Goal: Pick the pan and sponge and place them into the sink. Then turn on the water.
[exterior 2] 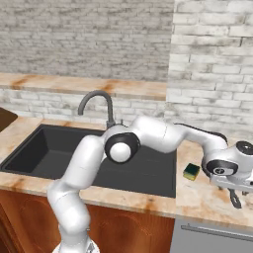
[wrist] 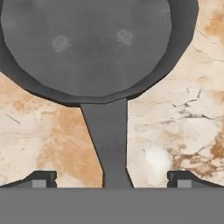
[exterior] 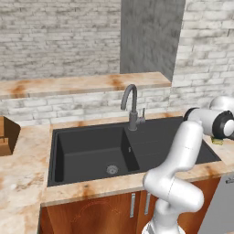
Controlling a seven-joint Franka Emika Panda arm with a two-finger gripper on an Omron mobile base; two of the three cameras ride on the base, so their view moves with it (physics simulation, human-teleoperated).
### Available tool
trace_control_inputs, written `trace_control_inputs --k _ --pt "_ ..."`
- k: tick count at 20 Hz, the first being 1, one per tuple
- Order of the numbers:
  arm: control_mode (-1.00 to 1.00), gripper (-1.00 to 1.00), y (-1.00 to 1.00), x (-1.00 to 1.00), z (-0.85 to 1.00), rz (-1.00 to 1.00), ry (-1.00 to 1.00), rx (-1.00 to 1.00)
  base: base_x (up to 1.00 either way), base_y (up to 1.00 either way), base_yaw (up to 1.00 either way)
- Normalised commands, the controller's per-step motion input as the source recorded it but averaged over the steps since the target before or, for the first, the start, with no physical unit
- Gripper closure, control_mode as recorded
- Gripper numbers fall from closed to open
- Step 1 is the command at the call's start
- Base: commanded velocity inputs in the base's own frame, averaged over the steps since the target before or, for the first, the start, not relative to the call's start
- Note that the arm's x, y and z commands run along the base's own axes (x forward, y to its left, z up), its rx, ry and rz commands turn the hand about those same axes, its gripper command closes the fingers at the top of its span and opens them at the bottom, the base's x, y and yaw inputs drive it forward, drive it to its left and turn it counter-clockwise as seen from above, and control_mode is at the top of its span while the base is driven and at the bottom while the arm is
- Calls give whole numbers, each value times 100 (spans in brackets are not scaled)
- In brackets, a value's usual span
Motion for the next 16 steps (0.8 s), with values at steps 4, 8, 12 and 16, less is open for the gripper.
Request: trace_control_inputs --k 4,8,12,16 --pt "-100 -100 -27 0 -33 3 0 0 0 0 0" --pt "-100 -100 -35 6 -26 6 0 0 0 0 0" --pt "-100 -100 -16 9 -21 6 0 0 0 0 0" --pt "-100 100 1 0 -27 3 1 0 0 0 0"
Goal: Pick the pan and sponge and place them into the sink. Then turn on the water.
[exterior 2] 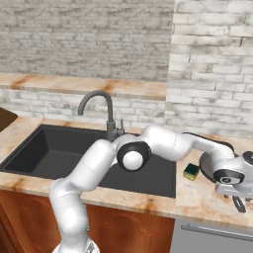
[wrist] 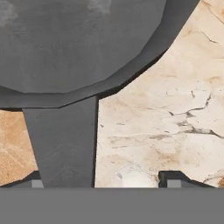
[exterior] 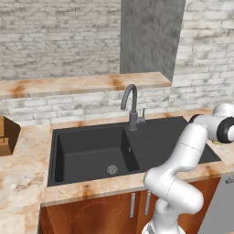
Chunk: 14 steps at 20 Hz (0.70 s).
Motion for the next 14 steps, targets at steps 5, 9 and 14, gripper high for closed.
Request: trace_control_inputs --k 5,9,14 --pt "-100 100 25 -7 -12 0 1 -1 0 0 0" --pt "-100 100 29 -26 13 7 -1 -6 0 0 0" --pt "-100 100 19 -39 63 24 -7 -6 0 0 0"
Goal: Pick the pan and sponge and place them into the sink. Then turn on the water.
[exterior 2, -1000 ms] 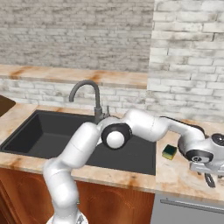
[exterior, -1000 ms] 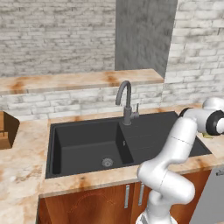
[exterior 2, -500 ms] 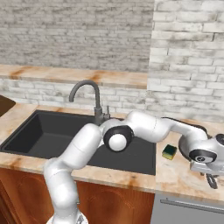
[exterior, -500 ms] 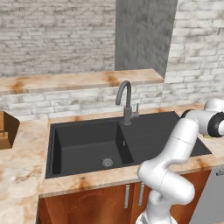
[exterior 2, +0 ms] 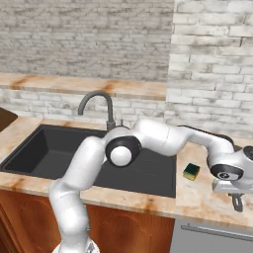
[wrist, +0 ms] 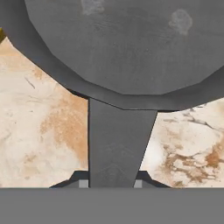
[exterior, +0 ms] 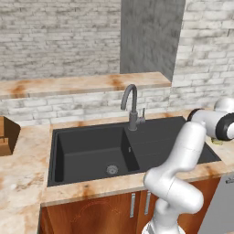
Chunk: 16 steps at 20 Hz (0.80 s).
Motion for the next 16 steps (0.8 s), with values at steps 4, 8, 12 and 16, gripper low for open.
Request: trace_control_inputs --k 4,8,12,16 --pt "-100 100 50 -42 63 44 -5 -11 0 0 0" --pt "-100 100 99 -10 53 55 3 -20 0 0 0" --pt "-100 100 100 -12 62 49 16 -22 0 0 0" --pt "-100 100 100 -5 49 37 19 -29 0 0 0"
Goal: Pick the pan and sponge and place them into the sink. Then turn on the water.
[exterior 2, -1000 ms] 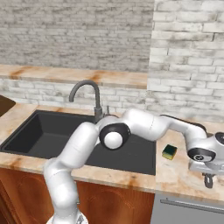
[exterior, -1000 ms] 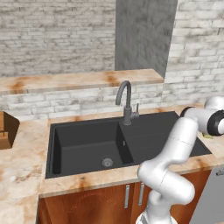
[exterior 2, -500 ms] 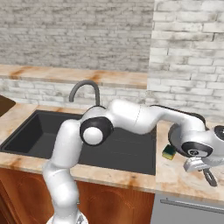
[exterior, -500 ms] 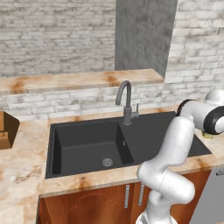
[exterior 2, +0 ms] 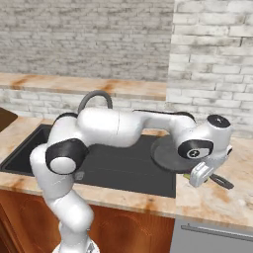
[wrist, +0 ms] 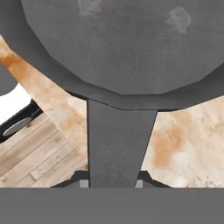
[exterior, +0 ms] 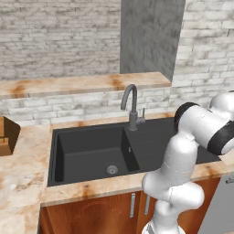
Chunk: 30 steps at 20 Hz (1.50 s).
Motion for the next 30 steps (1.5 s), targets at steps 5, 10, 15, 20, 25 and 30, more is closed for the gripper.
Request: trace_control_inputs --k 5,10,15,20,25,30 --pt "-100 100 100 -7 30 24 10 -29 0 0 0" --pt "-100 100 100 0 36 2 10 -24 0 0 0" --pt "-100 100 100 2 71 0 19 -10 0 0 0" --pt "-100 100 100 0 100 0 31 0 0 0 0" --pt "-100 100 100 0 93 0 34 4 0 0 0" --pt "-100 100 84 -27 46 0 21 20 0 0 0"
